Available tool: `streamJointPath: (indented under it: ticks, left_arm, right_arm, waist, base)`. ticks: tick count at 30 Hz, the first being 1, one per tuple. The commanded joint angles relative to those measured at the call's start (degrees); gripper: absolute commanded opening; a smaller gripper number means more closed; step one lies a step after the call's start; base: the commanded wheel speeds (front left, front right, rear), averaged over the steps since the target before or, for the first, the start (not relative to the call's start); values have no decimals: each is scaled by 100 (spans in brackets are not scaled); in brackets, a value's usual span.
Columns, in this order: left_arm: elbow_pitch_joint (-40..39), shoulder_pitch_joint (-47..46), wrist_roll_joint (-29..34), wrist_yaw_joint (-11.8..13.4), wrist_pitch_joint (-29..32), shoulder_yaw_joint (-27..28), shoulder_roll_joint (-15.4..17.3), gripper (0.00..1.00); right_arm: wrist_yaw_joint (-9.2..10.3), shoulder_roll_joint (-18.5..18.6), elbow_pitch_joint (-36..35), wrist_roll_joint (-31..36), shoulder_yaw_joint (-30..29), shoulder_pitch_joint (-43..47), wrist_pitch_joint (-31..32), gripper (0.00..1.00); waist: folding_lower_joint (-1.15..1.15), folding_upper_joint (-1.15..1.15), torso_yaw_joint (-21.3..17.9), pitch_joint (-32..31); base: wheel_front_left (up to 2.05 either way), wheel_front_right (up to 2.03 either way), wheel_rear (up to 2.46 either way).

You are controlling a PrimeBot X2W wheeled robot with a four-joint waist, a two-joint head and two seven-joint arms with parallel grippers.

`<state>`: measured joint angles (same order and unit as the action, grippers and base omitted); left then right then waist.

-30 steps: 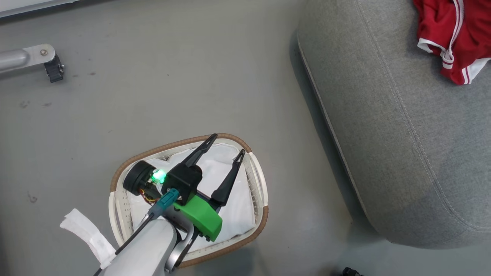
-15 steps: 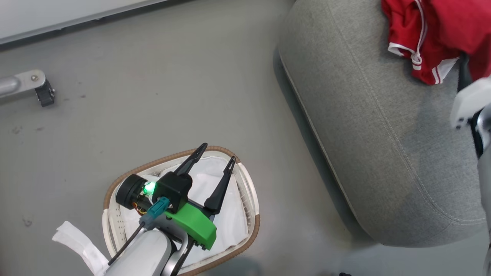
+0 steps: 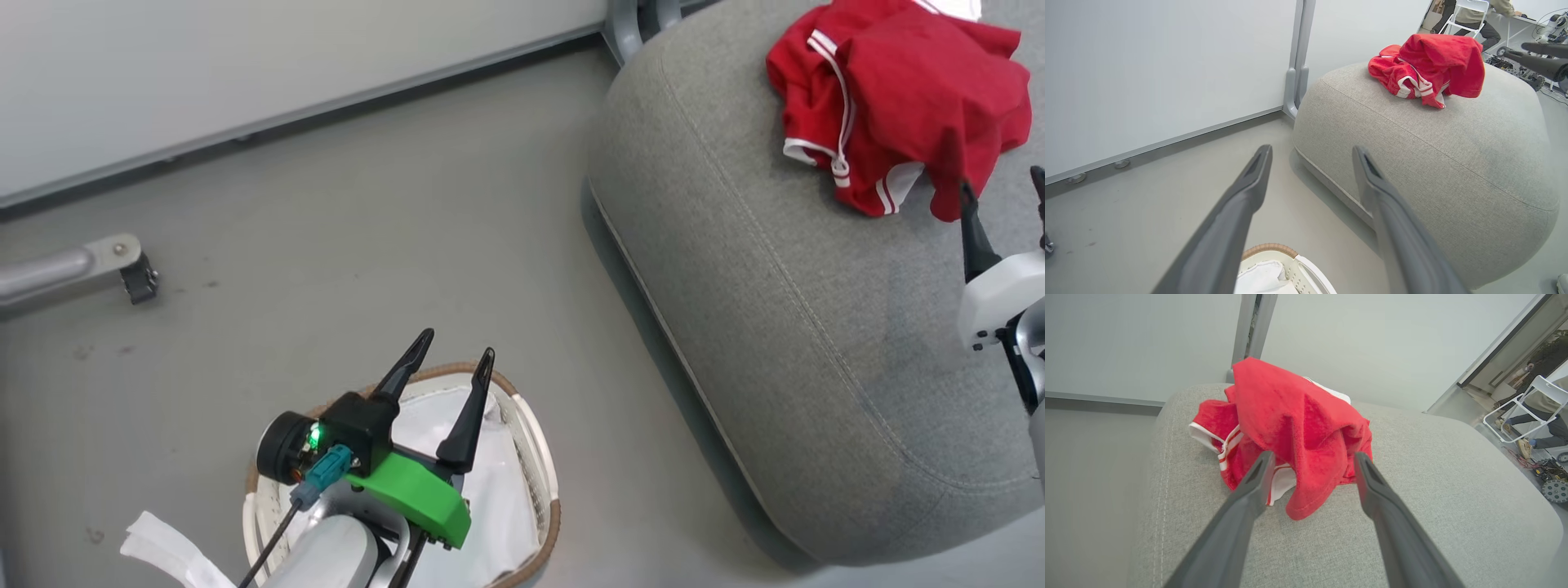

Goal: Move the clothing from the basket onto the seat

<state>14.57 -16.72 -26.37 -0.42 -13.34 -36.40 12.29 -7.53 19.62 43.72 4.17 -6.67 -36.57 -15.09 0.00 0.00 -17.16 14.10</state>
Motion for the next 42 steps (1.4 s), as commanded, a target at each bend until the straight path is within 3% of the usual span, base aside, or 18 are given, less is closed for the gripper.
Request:
streamJointPath:
  ticks: [1,10,20,28,35,42]
  left_arm:
    - [31,109,-63,35,-59,55,-51,100]
    - [201,389,-315,100,-189,467,-422,100]
    - [179,894,-280,472,-186,1269,-282,100]
    - [-123,1531,-278,600,-180,1935,-162,100]
    - [-378,2054,-296,638,-181,2239,-184,100]
    - [-462,2478,-350,615,-181,2273,-229,100]
  right_arm:
    - [8,67,-36,-59,36,28,-10,100]
    - [8,-12,-60,-375,189,42,-10,100]
    - [8,-755,-630,-535,390,509,-10,100]
    - [8,-1402,-1370,-655,211,1257,-10,100]
    - [8,-1648,-1985,-719,233,2142,-11,100]
    - [8,-1660,-2477,-1406,557,3034,-10,100]
  waist:
    - [0,0,183,-373]
    - [0,0,835,-1132]
    - [0,0,1484,-1409]
    - [0,0,1922,-1486]
    - [0,0,2087,-1580]
    - [0,0,2099,-1698]
  base:
    - [0,0,0]
    - [0,0,0]
    - [0,0,0]
    - [0,0,0]
    - [0,0,0]
    - [0,0,0]
